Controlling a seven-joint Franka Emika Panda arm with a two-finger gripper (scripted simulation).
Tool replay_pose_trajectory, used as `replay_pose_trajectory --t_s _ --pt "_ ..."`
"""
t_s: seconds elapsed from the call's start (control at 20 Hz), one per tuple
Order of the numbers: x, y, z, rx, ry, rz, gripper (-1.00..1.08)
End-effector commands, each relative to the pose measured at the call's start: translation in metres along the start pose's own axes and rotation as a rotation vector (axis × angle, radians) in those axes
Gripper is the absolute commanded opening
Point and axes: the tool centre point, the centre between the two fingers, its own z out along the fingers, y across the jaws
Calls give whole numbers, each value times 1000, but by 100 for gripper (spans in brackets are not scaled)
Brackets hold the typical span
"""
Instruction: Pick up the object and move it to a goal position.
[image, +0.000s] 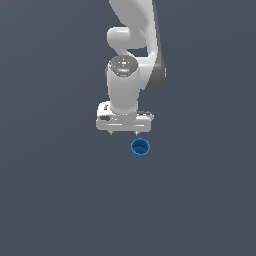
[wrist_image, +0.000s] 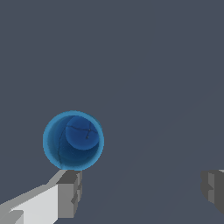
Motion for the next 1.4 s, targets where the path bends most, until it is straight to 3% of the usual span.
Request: replay_pose_trajectory --t_s 0.0,0.4,0.7,1.05,1.35 --pt "0 0 0 0 0 0 28" --pt "6 9 -3 2 15 35 28" --pt "8 8 -1 4 -1 36 28" --pt "14 6 7 14 -61 44 28" --pt "22 1 19 31 -149 56 28"
